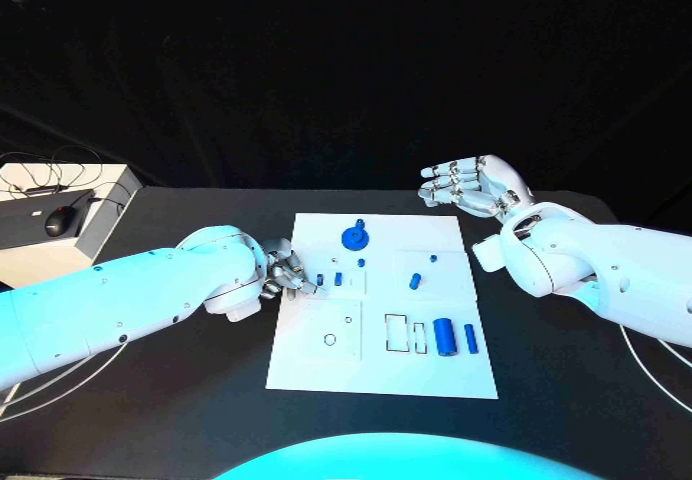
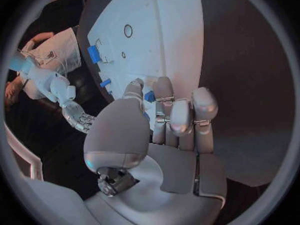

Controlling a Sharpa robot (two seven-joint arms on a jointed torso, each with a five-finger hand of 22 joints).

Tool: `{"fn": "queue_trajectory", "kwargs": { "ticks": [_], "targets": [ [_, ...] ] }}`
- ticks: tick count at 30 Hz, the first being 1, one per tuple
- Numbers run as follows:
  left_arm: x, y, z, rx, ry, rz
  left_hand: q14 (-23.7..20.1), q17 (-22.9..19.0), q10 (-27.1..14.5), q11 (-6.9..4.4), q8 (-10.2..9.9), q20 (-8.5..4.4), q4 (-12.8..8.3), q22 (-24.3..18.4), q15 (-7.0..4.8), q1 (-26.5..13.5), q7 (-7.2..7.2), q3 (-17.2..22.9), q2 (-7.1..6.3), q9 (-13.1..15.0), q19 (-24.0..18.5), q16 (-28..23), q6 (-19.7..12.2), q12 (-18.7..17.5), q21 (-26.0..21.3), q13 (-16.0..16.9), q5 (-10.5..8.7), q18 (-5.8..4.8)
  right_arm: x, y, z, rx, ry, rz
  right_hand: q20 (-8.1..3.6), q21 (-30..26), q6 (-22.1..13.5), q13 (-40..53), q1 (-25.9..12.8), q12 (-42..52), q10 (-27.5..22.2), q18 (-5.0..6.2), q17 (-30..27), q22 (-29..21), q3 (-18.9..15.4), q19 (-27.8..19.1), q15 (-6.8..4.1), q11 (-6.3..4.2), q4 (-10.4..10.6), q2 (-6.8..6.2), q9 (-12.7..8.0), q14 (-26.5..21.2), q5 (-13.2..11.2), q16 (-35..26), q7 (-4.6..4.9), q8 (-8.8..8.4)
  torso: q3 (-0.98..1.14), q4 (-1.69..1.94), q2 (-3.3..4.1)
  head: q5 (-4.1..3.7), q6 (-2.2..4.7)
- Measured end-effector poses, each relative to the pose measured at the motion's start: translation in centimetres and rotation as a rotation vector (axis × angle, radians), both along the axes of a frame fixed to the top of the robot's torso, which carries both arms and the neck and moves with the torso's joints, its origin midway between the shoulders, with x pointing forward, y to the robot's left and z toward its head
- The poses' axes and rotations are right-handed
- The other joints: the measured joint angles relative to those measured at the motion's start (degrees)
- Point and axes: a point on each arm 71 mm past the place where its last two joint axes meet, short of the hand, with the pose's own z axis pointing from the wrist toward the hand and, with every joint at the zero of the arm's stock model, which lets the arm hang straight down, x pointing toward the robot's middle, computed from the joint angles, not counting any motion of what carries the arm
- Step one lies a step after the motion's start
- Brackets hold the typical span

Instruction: Assemble the parts on the task board

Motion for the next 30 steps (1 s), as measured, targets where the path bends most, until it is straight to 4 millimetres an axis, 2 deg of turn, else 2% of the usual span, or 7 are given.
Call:
{"fn": "queue_trajectory", "kwargs": {
  "ticks": [3, 6, 9, 11, 13, 18, 30],
  "targets": [
    [-0.1, 0.3, 0.3, -0.007, -0.002, 0.003, 0.0, -0.4, -0.5, 0.40, 0.0, 0.02, -0.4, -0.4, 0.00, 1.3, 0.54, 0.2, 0.65, 0.0, 0.0, -0.8, -0.5, 0.0, -0.8, 0.0, 0.00, 0.01, 0.0, 0.0, 0.0, 0.000, 0.000, 0.000, 0.00, 0.0, 0.0, 0.0, 0.0, 0.0, 0.0, 0.00, 0.0, -0.1, 0.2, 0.0, 0.20, 0.00, -0.2, 0.00, 0.0, -0.2, 0.0, 0.0, 0.00, 0.00, -0.01, -0.01, 0.00, 0.00, 0.05],
    [-0.3, 0.9, 0.9, -0.027, -0.004, 0.010, -0.8, -2.0, -2.2, 0.74, -0.4, 0.40, -2.3, -1.4, 0.45, 3.4, 1.16, 0.0, 1.81, -0.3, -1.4, -2.5, -2.0, 0.0, -2.9, -0.1, 0.00, 0.00, 0.0, -0.1, 0.0, -0.001, 0.001, -0.002, 0.00, 0.0, 0.0, 0.0, 0.0, 0.2, 0.0, 0.00, 0.0, -0.2, 0.2, 0.0, 0.21, 0.00, -0.2, 0.00, 0.0, -0.2, 0.0, 0.0, 0.00, 0.00, -0.02, -0.02, 0.01, -0.07, 0.10],
    [-0.6, 1.5, 1.3, -0.052, 0.000, 0.012, -4.1, -6.3, -5.3, 1.83, -2.1, 1.07, -4.3, -4.4, 1.28, 6.1, 2.52, 0.4, 3.17, -1.6, -4.6, -7.1, -4.6, -1.5, -9.1, -0.6, 0.00, 0.00, 0.0, -0.2, 0.0, -0.002, 0.001, -0.003, 0.00, 0.0, 0.0, 0.0, 0.0, 0.2, 0.0, 0.00, 0.0, -0.3, 0.4, 0.0, 0.21, 0.00, -0.4, 0.00, 0.0, -0.2, 0.0, 0.0, 0.00, 0.00, -0.02, -0.01, 0.01, -0.16, 0.15],
    [-0.7, 2.0, 1.8, -0.076, 0.003, 0.008, -8.6, -11.1, -8.7, 3.20, -4.4, 2.19, -5.7, -7.8, 2.45, 8.6, 3.97, 1.4, 4.17, -4.2, -8.6, -12.4, -6.9, -3.8, -16.2, -1.8, 0.00, -0.01, 0.0, -0.3, 0.0, -0.003, 0.001, -0.005, 0.00, 0.0, 0.0, 0.0, 0.1, 0.2, 0.0, 0.00, 0.0, -0.4, 0.4, 0.0, 0.21, 0.00, -0.4, 0.10, 0.0, -0.2, 0.0, 0.0, 0.00, 0.00, -0.02, -0.01, 0.01, -0.23, 0.20],
    [-0.8, 2.2, 2.3, -0.099, 0.003, 0.002, -12.6, -13.6, -11.0, 4.31, -6.1, 3.49, -6.9, -9.7, 3.65, 10.6, 4.83, 2.5, 5.03, -6.9, -11.7, -15.4, -7.7, -6.3, -19.9, -3.7, 0.00, -0.01, 0.0, -0.4, 0.0, -0.004, 0.001, -0.007, 0.00, 0.0, 0.0, 0.0, 0.2, 0.2, 0.0, 0.00, 0.0, -0.4, 0.6, 0.0, 0.21, 0.00, -0.6, 0.23, 0.0, -0.2, 0.0, 0.0, -0.05, 0.00, -0.04, -0.01, 0.00, -0.27, 0.22],
    [-1.0, 2.8, 3.4, -0.161, -0.006, -0.026, -16.5, -18.9, -12.7, 5.68, -10.7, 5.22, -9.7, -12.6, 5.21, 13.9, 6.61, 4.9, 6.10, -17.0, -14.3, -18.1, -7.3, -12.1, -24.6, -9.5, 0.00, 0.29, 0.1, -0.7, -0.1, -0.007, 0.002, -0.012, -0.23, 0.0, 0.3, 0.0, 0.2, 0.2, 0.2, 0.00, -0.1, -0.9, 1.4, 0.2, 0.06, -0.21, -1.4, 0.23, 0.0, -0.1, 0.0, 0.0, -0.32, 0.00, -0.05, 0.01, -0.05, -0.28, 0.34],
    [-0.7, 2.4, 5.0, -0.331, -0.164, -0.087, -19.5, -27.5, -14.7, 8.20, -13.7, 7.18, -11.8, -16.5, 6.96, 15.7, 7.20, 4.8, 5.95, -29.1, -15.2, -22.0, -6.4, -19.6, -30.3, -18.8, -1.33, 0.98, 0.0, -1.0, -0.3, -0.009, 0.004, -0.013, -0.77, 0.9, 2.3, 0.0, 0.2, -0.9, 1.9, 0.00, -0.2, -1.1, 4.0, 1.2, -0.69, -0.84, -2.2, 0.23, 0.0, 1.0, 0.0, 0.0, -0.99, 0.00, 0.02, -0.02, 0.01, -0.18, 0.68]
  ]
}}
